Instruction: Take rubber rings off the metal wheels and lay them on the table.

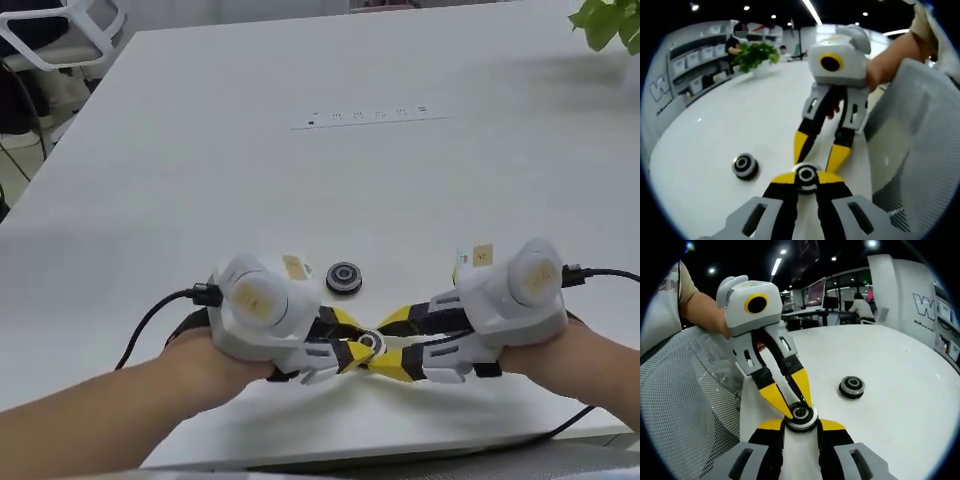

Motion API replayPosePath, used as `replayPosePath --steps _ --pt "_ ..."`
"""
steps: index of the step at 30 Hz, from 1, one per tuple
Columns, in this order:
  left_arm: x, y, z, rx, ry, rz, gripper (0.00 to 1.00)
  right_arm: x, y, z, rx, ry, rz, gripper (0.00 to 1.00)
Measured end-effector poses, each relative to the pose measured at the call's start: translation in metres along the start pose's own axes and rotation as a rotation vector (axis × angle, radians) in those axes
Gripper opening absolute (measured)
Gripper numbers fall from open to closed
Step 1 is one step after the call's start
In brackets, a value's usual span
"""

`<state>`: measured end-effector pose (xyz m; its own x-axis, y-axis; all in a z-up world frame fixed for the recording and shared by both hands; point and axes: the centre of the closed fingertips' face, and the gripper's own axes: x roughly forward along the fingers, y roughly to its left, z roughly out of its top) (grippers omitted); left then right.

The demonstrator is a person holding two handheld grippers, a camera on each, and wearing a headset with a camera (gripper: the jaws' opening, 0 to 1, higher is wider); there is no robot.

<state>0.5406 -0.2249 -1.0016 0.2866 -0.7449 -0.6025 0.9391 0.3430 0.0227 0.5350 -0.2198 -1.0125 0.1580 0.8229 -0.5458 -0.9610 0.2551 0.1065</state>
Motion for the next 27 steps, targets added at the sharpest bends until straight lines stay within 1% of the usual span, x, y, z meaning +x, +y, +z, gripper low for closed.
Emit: replayPosePath --steps 2,7,18,20,22,27 --pt "0.0 0.0 0.0 0.001 0.0 0.0 0.14 -0.001 0.0 -0.002 -0.005 0.009 -0.004 0.23" --pt "0.0 0.0 0.0 0.005 0.0 0.002 0.13 -0.003 0.0 -0.003 -0.002 0.013 -0.011 0.2" --pt "0.0 0.0 0.0 0.009 -0.002 0.004 0.13 -0.006 -0.001 -0.008 0.021 0.025 -0.019 0.14" --pt "0.0 0.0 0.0 0.009 -0.002 0.003 0.13 -0.007 -0.003 -0.01 0.023 0.034 -0.025 0.1" --pt "0.0 0.0 0.0 0.009 -0.003 0.004 0.13 -0.007 -0.003 -0.011 0.049 0.029 -0.024 0.09" --pt "0.0 0.0 0.0 0.018 0.0 0.007 0.13 -0.007 -0.003 -0.011 0.065 0.034 -0.024 0.07"
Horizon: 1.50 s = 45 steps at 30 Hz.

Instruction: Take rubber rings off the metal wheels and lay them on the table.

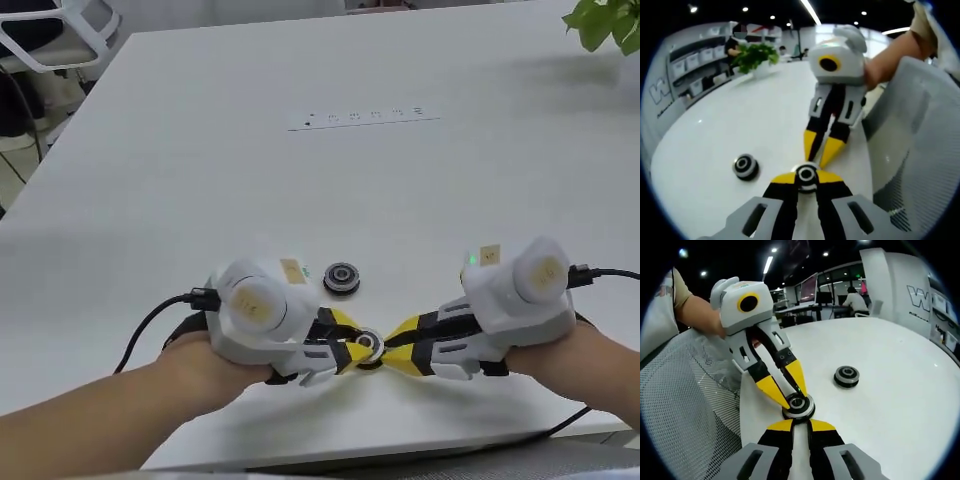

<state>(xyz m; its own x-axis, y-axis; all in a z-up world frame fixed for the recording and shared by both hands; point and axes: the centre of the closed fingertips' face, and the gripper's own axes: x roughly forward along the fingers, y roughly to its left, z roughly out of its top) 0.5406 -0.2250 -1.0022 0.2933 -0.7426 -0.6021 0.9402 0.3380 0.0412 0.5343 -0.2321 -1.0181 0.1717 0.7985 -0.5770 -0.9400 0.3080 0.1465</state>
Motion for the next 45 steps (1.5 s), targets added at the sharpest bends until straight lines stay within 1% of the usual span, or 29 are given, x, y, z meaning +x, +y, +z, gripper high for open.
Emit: replayPosePath --steps 2,6,9,13,15,16,17,21,23,26,33,41,45 --pt "0.0 0.0 0.0 0.002 0.001 0.001 0.13 0.0 0.0 0.0 0.01 0.001 0.0 0.05" --pt "0.0 0.0 0.0 0.006 0.006 0.002 0.13 -0.001 -0.003 0.0 0.055 -0.008 -0.001 0.0" --pt "0.0 0.0 -0.001 0.006 0.006 0.003 0.13 -0.001 -0.004 0.0 0.082 -0.013 -0.003 0.0" --pt "0.0 0.0 0.0 0.003 0.012 0.008 0.13 -0.002 -0.004 0.0 0.143 -0.027 0.002 0.0" --pt "0.001 0.0 0.0 0.006 0.015 0.01 0.13 -0.003 -0.006 0.001 0.188 -0.043 0.0 0.0" --pt "0.001 0.0 0.0 0.007 0.016 0.012 0.13 -0.004 -0.007 0.003 0.226 -0.067 0.003 0.0" --pt "0.001 0.001 0.0 0.009 0.017 0.013 0.13 -0.005 -0.008 0.003 0.244 -0.072 0.001 0.0" --pt "0.0 0.0 0.0 0.008 0.016 0.013 0.13 -0.007 -0.009 0.004 0.275 -0.087 -0.002 0.0" --pt "0.0 0.0 0.0 0.008 0.017 0.013 0.13 -0.008 -0.007 0.01 0.339 -0.129 0.007 0.0" --pt "0.001 0.0 0.0 0.011 0.02 0.015 0.13 -0.007 -0.006 0.01 0.338 -0.126 0.005 0.0" --pt "0.001 0.0 0.0 0.016 0.024 0.021 0.13 -0.008 -0.008 0.015 0.376 -0.151 0.011 0.0" --pt "0.001 0.0 0.0 0.013 0.027 0.028 0.13 -0.007 -0.008 0.017 0.36 -0.158 0.019 0.0" --pt "0.001 0.0 0.0 0.014 0.029 0.029 0.13 -0.007 -0.002 0.02 0.34 -0.156 0.028 0.0"
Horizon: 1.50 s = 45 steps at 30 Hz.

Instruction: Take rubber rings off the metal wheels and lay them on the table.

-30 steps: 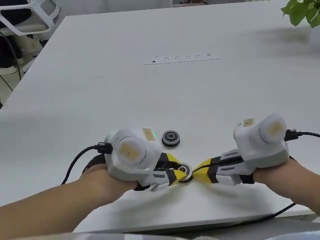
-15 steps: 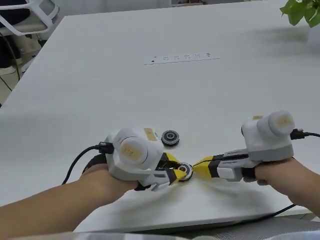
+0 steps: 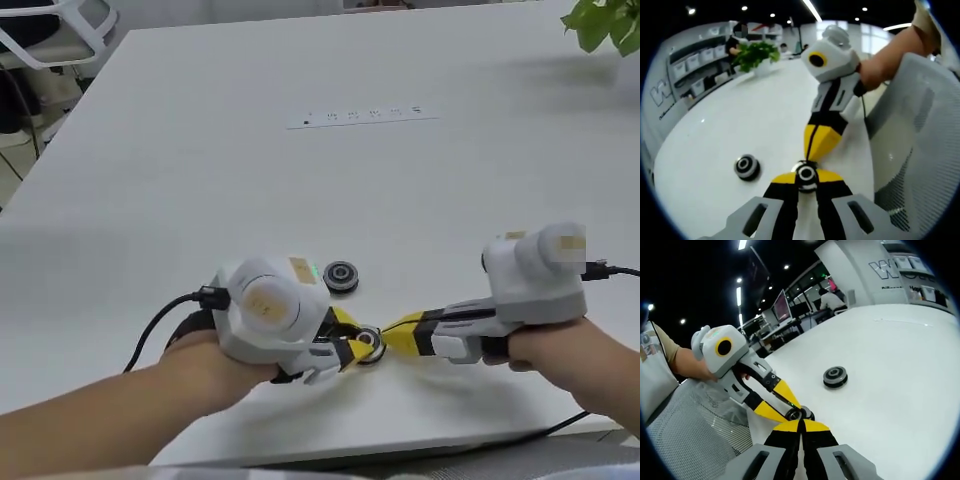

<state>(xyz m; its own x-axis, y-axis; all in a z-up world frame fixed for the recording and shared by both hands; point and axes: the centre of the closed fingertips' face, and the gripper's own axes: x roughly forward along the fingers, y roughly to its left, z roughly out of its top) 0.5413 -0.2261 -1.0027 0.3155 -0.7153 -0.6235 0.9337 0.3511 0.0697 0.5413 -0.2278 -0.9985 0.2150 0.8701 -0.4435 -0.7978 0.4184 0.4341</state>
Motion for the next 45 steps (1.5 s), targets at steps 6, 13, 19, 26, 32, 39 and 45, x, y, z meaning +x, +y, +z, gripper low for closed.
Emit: replayPosePath --steps 6,13,19,26,32,39,45 --pt "0.0 0.0 0.0 0.001 0.0 0.001 0.13 0.002 0.006 0.0 -0.03 0.01 0.012 0.0" --pt "0.0 0.0 0.0 0.005 0.0 -0.001 0.13 0.003 0.011 0.001 -0.06 0.019 0.032 0.0" --pt "0.0 -0.001 0.0 0.006 0.001 -0.002 0.13 0.002 0.014 0.002 -0.054 0.007 0.044 0.0" --pt "0.0 -0.001 0.0 0.006 -0.002 -0.002 0.13 0.003 0.023 0.006 -0.057 -0.005 0.085 0.0" --pt "0.0 -0.001 0.0 0.005 -0.009 -0.005 0.13 0.0 0.013 0.004 -0.039 -0.012 0.05 0.0" --pt "0.0 -0.002 0.001 0.001 -0.019 -0.01 0.14 0.0 0.01 0.004 -0.051 -0.005 0.037 0.0" --pt "-0.001 -0.002 0.002 -0.01 -0.015 -0.02 0.15 -0.002 0.008 0.006 -0.049 -0.014 0.03 0.0"
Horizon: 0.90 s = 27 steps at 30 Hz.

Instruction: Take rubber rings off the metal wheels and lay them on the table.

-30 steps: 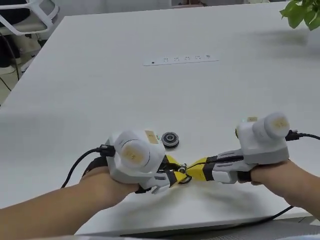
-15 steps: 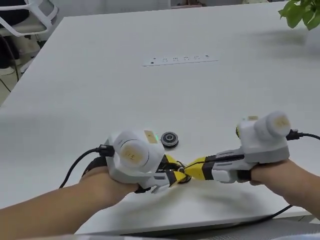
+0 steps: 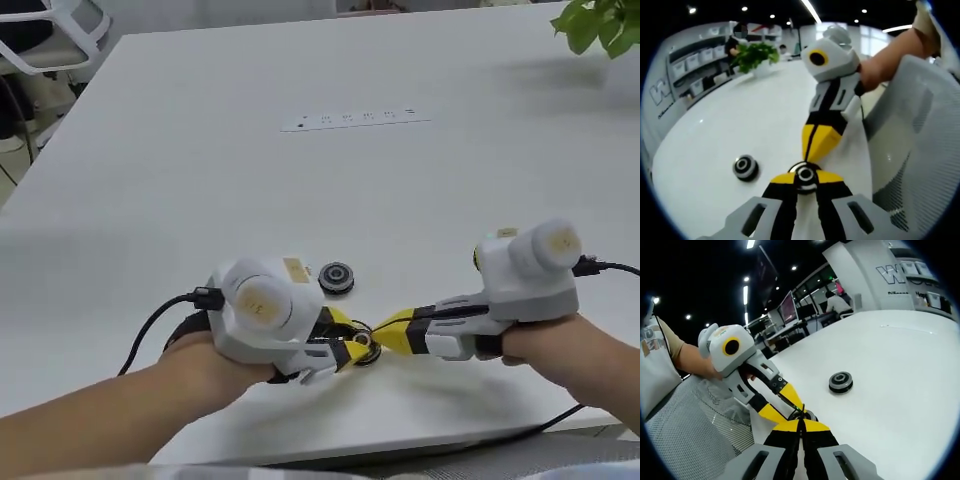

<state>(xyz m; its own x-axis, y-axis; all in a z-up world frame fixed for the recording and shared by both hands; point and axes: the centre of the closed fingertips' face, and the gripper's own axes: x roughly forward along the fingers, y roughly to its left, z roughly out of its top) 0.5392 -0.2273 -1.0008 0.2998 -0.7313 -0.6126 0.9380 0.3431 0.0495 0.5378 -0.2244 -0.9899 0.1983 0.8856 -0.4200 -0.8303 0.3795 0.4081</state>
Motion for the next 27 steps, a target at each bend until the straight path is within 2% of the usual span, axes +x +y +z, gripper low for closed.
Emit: replayPosePath --steps 12,19,27 --pt "-0.013 -0.005 0.01 0.024 -0.015 -0.023 0.24 -0.006 -0.001 0.007 0.005 -0.026 0.003 0.0" --pt "-0.032 -0.004 0.021 0.014 -0.059 -0.02 0.31 -0.006 0.003 0.015 -0.001 -0.039 0.015 0.0" --pt "-0.055 0.001 0.026 0.001 -0.098 -0.004 0.37 -0.004 0.006 0.027 -0.015 -0.046 0.028 0.0"
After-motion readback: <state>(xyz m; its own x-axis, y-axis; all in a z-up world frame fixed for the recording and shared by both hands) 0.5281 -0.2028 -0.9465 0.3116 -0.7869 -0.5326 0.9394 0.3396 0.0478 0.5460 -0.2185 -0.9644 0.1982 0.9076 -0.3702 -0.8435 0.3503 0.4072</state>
